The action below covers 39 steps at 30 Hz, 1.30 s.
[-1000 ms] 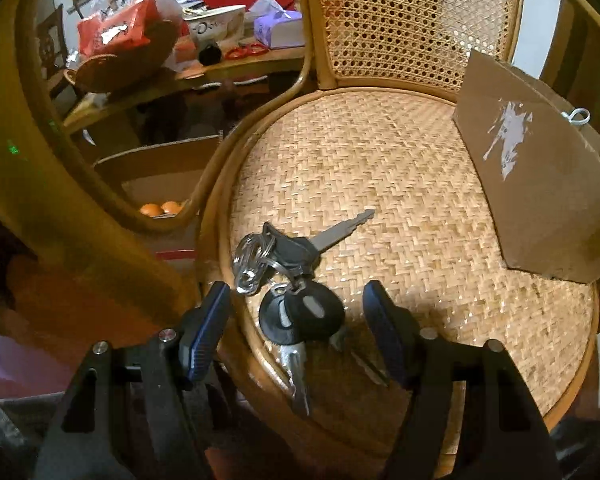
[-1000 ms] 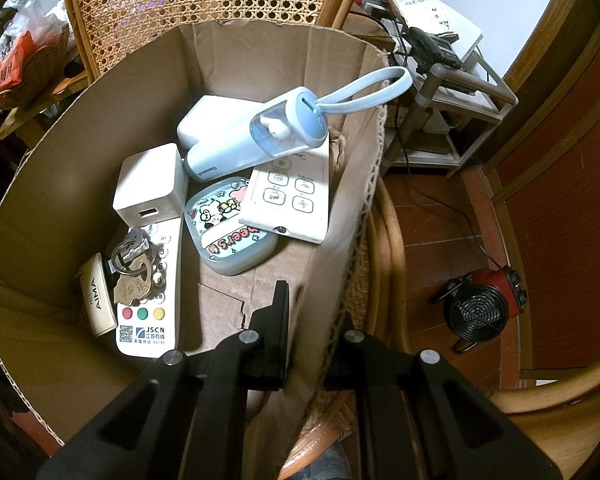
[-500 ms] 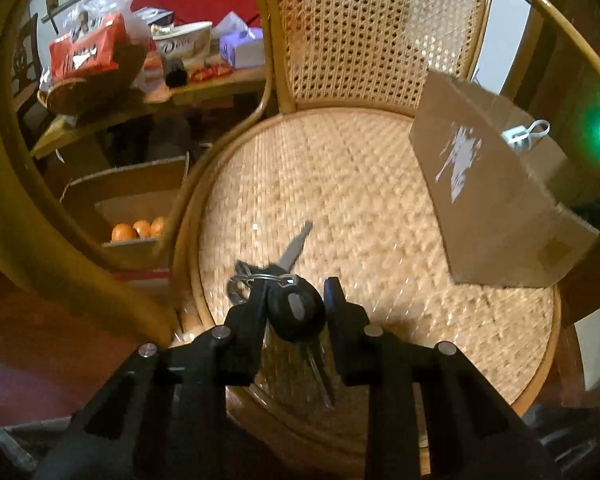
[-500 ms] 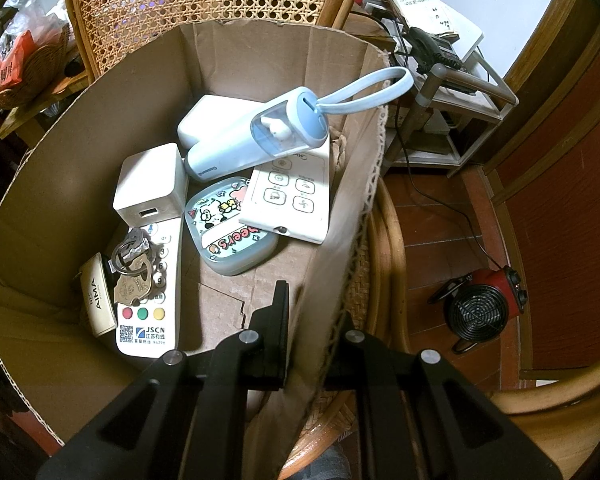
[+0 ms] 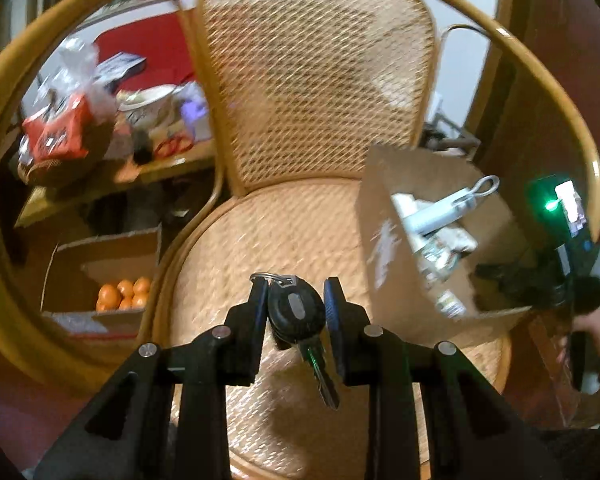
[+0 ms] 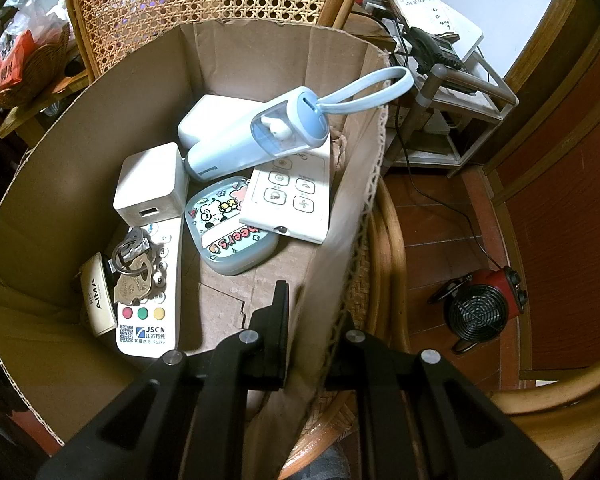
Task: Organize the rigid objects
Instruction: 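Grasp the bunch of black car keys with the left tool, then carry the car keys into the box and release them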
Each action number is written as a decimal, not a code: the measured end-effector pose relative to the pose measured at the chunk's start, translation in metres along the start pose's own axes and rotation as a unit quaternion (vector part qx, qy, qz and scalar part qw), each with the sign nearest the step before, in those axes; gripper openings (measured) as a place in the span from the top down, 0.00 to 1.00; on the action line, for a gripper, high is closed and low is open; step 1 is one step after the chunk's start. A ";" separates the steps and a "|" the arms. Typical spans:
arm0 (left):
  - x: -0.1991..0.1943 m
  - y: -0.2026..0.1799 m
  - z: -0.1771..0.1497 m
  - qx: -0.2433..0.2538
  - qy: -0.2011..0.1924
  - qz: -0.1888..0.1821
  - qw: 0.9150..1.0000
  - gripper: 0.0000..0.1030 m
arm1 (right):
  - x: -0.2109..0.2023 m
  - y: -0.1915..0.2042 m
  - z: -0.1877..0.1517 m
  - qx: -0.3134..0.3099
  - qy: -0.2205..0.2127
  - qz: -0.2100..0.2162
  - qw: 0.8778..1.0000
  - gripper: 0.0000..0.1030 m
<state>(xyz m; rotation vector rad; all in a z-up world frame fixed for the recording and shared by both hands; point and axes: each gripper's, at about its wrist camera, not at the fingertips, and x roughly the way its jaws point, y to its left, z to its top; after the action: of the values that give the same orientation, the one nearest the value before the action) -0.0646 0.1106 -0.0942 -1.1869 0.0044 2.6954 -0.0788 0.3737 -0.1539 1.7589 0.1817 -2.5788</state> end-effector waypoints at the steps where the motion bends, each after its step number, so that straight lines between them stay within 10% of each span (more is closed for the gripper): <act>1: -0.002 -0.008 0.005 0.007 -0.005 -0.004 1.000 0.75 | 0.000 0.000 0.000 0.000 0.000 0.000 1.000 0.87; 32: -0.023 -0.138 0.075 0.090 -0.061 -0.074 0.991 0.74 | 0.001 -0.001 0.000 0.001 0.002 0.000 1.000 0.87; 34: -0.025 -0.135 0.076 0.081 -0.073 -0.071 0.992 0.60 | 0.001 -0.002 -0.001 0.000 0.003 0.001 1.000 0.87; 36: -0.028 -0.132 0.077 0.080 -0.081 -0.064 0.991 0.03 | 0.001 -0.003 -0.002 0.000 0.003 0.001 1.000 0.87; 39: -0.033 -0.132 0.076 0.081 -0.094 -0.054 0.991 0.01 | 0.002 -0.002 -0.002 0.000 0.003 0.001 1.000 0.87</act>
<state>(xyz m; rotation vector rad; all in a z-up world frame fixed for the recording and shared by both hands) -0.0741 0.2399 -0.0086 -0.8585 0.1248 2.6424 -0.0781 0.3761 -0.1559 1.7675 0.1798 -2.5731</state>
